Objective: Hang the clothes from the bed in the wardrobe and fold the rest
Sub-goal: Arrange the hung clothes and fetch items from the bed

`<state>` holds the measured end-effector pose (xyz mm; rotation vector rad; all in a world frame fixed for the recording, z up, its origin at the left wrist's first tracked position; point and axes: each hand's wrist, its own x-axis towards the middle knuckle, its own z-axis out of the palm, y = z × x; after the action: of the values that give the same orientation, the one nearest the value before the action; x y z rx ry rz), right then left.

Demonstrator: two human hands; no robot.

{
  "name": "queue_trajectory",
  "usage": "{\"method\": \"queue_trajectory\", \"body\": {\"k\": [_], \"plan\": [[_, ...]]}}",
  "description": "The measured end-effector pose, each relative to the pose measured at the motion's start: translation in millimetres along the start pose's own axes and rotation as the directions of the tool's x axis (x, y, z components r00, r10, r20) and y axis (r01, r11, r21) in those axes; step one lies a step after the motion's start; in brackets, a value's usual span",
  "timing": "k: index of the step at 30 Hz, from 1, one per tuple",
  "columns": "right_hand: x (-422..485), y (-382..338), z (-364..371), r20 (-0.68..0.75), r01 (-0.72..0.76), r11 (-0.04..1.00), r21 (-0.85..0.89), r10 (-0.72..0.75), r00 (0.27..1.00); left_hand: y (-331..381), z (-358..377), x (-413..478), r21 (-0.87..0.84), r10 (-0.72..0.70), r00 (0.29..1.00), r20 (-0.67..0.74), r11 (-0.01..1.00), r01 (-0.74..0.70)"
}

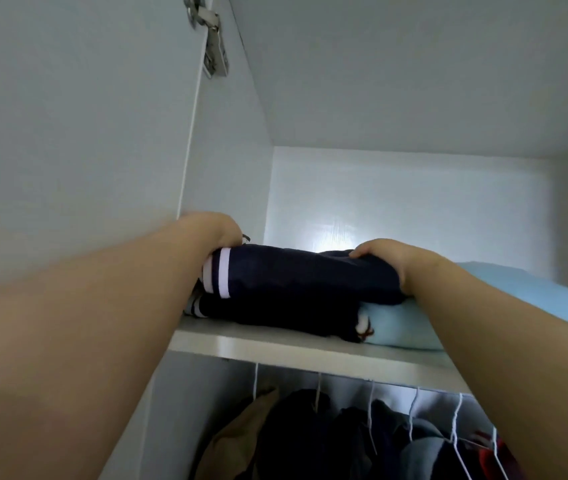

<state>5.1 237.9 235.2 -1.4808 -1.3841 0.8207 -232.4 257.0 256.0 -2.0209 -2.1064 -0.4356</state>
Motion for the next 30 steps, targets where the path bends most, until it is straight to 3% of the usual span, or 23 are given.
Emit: {"method": "queue_trajectory", "body": {"k": [2,5,9,12,15,17,20,23,25,30], "plan": [[2.0,-3.4,-0.3,0.003,-0.014,1.000,-0.008,0.014,1.000,-0.1,-5.7,7.1,-0.006,-0.004,0.997,-0.071,1.000,0.003],[3.8,-5.2,4.4,-0.001,0.040,0.999,0.016,-0.040,0.999,4.3,-20.4,16.6,-0.273,-0.045,0.974,-0.221,0.962,-0.017],[14.5,2.1,11.3,-0.033,0.206,0.964,0.169,-0.203,0.979,8.4,-13.4,16.7,-0.220,0.029,0.938,-0.345,0.969,-0.111],[15.5,6.6,13.9,0.015,0.223,0.957,0.183,-0.229,0.973,11.2,9.1,19.0,-0.053,0.098,0.958,-0.270,0.992,-0.117],[11.6,8.8,10.9,0.150,0.100,0.981,0.163,-0.125,0.981,13.9,20.6,18.3,0.087,0.080,0.990,-0.115,0.994,-0.070],[12.3,10.9,6.6,0.178,0.050,0.967,0.251,-0.097,0.979,18.9,16.7,19.6,0.122,0.090,0.987,-0.134,0.990,-0.074],[16.3,10.4,6.7,0.147,0.046,0.963,0.265,-0.088,0.985,38.6,9.0,14.8,-0.055,0.156,0.949,-0.272,0.983,-0.177],[18.1,8.4,10.2,0.140,0.058,0.990,0.131,-0.077,0.987,58.7,20.6,5.9,-0.306,0.241,0.967,-0.086,0.917,-0.256],[18.4,8.8,8.9,0.144,0.046,0.996,0.081,-0.057,0.988,58.1,38.1,4.4,-0.287,0.248,0.968,-0.043,0.925,-0.249],[20.9,18.7,-1.0,0.072,0.087,0.994,-0.068,-0.082,0.994,53.9,41.9,3.9,-0.268,0.303,0.931,-0.201,0.898,-0.350]]}}
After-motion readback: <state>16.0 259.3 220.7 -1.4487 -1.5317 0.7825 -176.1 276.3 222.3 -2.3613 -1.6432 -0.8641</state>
